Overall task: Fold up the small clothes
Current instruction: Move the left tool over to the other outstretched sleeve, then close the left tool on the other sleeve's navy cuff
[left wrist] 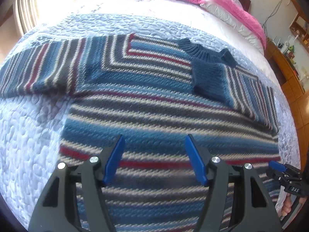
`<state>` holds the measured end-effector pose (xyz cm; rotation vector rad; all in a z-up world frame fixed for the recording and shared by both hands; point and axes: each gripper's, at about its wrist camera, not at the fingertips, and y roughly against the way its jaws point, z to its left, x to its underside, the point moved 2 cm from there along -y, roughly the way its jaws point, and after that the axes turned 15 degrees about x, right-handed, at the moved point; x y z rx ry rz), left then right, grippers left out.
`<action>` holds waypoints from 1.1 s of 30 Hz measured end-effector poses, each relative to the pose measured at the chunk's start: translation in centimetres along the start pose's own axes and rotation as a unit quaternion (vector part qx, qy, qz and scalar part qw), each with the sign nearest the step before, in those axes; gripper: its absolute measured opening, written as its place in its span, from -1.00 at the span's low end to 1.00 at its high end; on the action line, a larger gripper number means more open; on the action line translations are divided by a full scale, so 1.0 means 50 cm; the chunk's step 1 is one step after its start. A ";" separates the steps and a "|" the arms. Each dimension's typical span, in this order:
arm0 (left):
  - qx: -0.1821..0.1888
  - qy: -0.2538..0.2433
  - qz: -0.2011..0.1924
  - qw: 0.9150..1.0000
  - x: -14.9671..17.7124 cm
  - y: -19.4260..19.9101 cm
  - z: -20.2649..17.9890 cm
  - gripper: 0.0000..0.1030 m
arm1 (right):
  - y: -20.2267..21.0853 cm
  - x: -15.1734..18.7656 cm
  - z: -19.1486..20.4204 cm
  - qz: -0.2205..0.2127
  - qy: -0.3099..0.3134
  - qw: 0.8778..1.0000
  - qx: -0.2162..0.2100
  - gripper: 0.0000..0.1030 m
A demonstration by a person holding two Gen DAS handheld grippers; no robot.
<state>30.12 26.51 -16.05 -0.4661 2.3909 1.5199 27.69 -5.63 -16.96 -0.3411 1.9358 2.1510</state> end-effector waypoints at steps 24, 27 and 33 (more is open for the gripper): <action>-0.055 0.193 -0.099 0.975 -0.042 0.274 0.485 0.30 | 0.009 -0.004 0.054 -0.030 -0.014 0.998 0.053 0.58; -0.049 0.279 -0.123 0.951 -0.042 0.324 0.612 0.22 | -0.006 -0.013 0.073 -0.027 -0.010 0.998 0.052 0.52; -0.026 0.348 -0.155 0.924 -0.055 0.353 0.737 0.13 | -0.023 -0.012 0.077 -0.020 -0.010 0.998 0.056 0.51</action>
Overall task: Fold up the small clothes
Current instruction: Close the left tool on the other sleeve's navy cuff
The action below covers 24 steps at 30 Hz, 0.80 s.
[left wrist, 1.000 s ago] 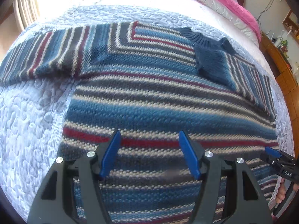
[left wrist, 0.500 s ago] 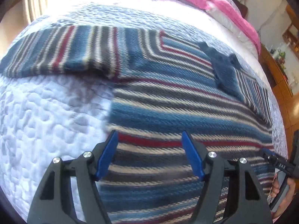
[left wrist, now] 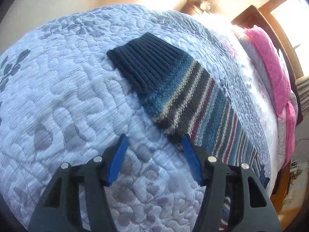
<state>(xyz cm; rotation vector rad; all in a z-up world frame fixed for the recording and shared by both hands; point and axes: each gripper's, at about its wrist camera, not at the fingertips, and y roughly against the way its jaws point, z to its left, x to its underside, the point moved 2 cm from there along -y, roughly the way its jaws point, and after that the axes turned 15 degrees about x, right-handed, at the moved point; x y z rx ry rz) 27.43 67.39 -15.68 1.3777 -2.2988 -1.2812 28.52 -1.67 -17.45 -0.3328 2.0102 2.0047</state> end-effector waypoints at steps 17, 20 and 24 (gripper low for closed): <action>0.046 0.082 -0.074 0.993 -0.144 -0.043 0.063 -0.75 | -0.025 -0.003 -0.008 -0.002 0.002 1.000 -0.001 0.50; 0.063 0.089 -0.094 0.990 -0.133 -0.029 0.062 -0.81 | -0.026 -0.002 -0.009 -0.003 0.003 1.000 -0.002 0.50; 0.073 0.049 -0.112 0.990 -0.116 0.001 0.013 -0.84 | -0.024 0.001 -0.007 -0.007 0.007 1.000 0.000 0.50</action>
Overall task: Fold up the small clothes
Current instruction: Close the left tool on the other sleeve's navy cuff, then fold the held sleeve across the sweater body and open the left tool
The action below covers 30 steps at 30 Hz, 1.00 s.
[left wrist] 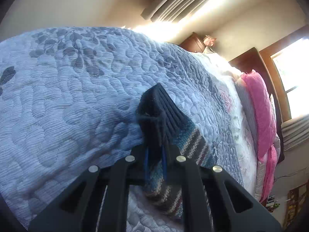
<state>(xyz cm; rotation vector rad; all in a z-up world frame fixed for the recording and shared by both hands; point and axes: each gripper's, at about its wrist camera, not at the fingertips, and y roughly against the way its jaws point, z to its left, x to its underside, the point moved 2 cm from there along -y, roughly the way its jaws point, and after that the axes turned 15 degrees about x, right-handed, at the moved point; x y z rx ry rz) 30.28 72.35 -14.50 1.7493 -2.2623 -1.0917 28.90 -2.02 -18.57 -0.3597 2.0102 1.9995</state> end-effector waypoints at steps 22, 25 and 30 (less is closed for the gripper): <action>0.127 -0.215 0.146 0.957 0.405 -0.098 -0.399 -0.84 | 0.076 0.049 -0.059 -0.027 -0.035 0.998 -0.044 0.48; 0.131 -0.226 0.165 0.951 0.458 -0.128 -0.418 -0.84 | 0.079 0.053 -0.069 -0.028 -0.041 0.998 -0.046 0.48; 0.143 -0.239 0.192 0.941 0.546 -0.161 -0.448 -0.84 | 0.078 0.060 -0.090 -0.027 -0.053 0.997 -0.048 0.48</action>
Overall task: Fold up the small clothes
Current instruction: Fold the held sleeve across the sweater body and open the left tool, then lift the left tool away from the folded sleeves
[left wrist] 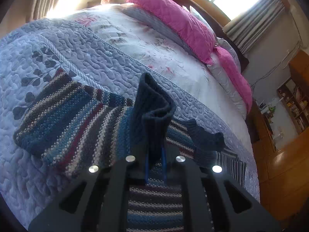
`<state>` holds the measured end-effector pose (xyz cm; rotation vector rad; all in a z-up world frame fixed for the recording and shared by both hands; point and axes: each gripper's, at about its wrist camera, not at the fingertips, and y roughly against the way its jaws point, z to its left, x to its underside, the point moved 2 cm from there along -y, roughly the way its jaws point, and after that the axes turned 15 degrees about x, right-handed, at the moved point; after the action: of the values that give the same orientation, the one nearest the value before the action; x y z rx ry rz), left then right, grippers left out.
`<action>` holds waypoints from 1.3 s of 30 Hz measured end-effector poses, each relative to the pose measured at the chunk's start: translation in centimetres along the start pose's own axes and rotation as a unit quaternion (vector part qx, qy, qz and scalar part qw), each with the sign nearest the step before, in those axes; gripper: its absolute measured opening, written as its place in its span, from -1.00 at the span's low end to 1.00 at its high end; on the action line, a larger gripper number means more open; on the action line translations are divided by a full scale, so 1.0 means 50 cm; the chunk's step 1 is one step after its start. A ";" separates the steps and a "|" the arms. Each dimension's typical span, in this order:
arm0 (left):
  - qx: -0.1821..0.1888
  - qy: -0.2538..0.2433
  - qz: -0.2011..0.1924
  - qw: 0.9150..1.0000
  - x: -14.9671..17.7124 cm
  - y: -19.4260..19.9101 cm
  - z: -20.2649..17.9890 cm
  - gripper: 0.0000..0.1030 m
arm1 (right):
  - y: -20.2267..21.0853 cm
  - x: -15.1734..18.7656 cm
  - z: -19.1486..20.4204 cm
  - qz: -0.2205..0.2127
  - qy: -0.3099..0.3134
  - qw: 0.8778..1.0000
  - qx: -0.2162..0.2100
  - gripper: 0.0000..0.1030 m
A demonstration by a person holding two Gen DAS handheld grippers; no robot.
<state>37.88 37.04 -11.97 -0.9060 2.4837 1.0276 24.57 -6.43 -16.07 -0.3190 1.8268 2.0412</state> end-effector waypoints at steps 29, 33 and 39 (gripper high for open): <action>0.038 -0.043 0.094 0.994 0.070 -0.032 -0.066 -0.29 | -0.043 0.006 0.014 0.007 0.018 0.999 0.034 0.56; -0.049 -0.065 0.116 0.990 0.056 -0.058 -0.010 -0.27 | -0.034 0.002 0.019 0.011 0.025 0.999 0.032 0.56; -0.091 -0.014 0.145 0.985 0.068 -0.090 0.132 -0.29 | -0.031 -0.014 0.033 0.018 0.028 0.999 0.025 0.54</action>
<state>38.49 37.81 -20.59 -0.5817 2.5818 1.3685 26.03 -4.76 -16.98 -0.3355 1.9261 2.0258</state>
